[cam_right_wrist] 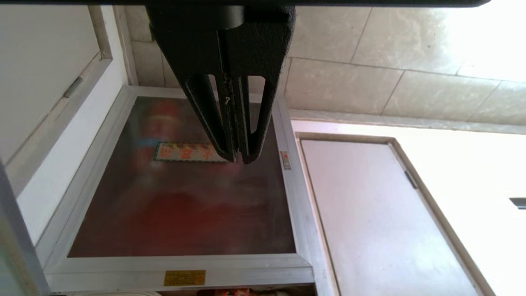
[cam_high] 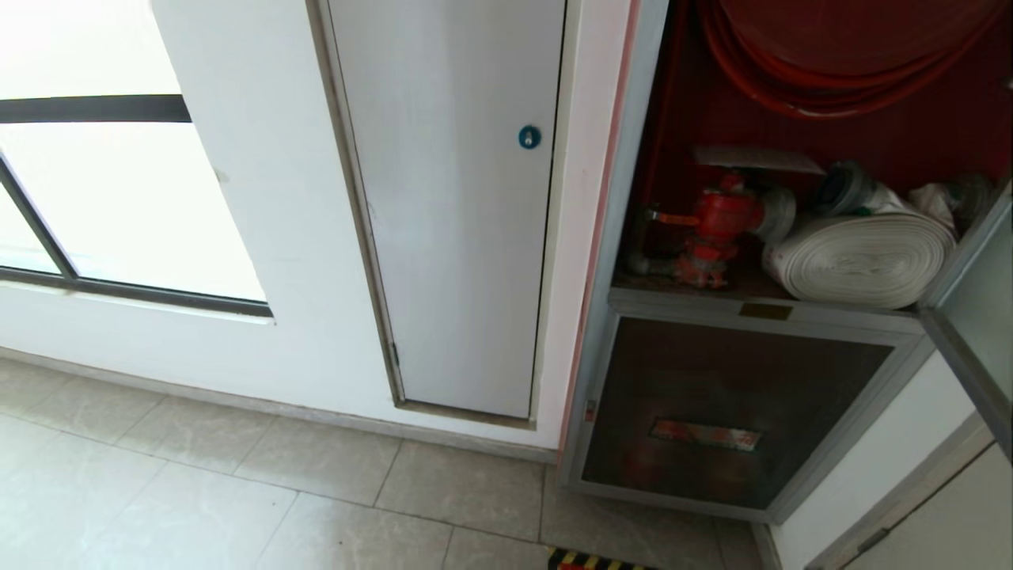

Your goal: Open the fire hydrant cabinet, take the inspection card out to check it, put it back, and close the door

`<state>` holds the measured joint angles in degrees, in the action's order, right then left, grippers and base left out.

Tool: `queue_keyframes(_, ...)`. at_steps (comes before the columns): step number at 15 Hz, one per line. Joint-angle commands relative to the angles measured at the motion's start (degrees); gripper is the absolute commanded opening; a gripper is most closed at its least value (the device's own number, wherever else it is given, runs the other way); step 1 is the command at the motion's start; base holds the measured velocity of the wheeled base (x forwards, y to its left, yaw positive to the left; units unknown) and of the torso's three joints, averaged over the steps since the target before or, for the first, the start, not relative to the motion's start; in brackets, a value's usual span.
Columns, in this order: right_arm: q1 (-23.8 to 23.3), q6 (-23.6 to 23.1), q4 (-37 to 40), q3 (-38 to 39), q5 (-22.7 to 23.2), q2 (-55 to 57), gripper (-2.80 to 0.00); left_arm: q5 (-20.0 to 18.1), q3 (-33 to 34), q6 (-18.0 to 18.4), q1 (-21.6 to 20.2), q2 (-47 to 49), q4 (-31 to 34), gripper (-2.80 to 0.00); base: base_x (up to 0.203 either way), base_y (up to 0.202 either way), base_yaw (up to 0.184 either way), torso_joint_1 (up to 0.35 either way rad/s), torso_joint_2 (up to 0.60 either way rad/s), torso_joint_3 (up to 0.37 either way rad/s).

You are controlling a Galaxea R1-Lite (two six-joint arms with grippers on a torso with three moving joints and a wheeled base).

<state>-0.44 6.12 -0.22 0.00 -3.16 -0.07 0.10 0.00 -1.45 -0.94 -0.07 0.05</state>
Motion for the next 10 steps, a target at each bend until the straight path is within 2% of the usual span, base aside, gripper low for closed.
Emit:
queue_keyframes(1, 0.0, 0.03, -0.04, 0.0, -0.01, 0.07, -2.8, -0.01, 0.0, -0.04, -0.03, 0.07, -0.05, -2.8, -0.195, 0.0, -0.002, 0.002, 0.01, -0.001)
queue_keyframes(5, 0.0, 0.03, -0.04, 0.0, -0.01, 0.07, -2.8, -0.01, 0.0, -0.04, -0.03, 0.07, -0.05, -2.8, -0.181, 0.0, 0.002, 0.002, 0.0, 0.002)
queue_keyframes(10, 0.0, -0.07, -0.04, 0.0, -0.01, 0.07, -2.8, -0.01, 0.0, -0.04, -0.03, 0.07, -0.05, -2.8, 0.0, 0.0, 0.0, 0.006, 0.0, -0.001)
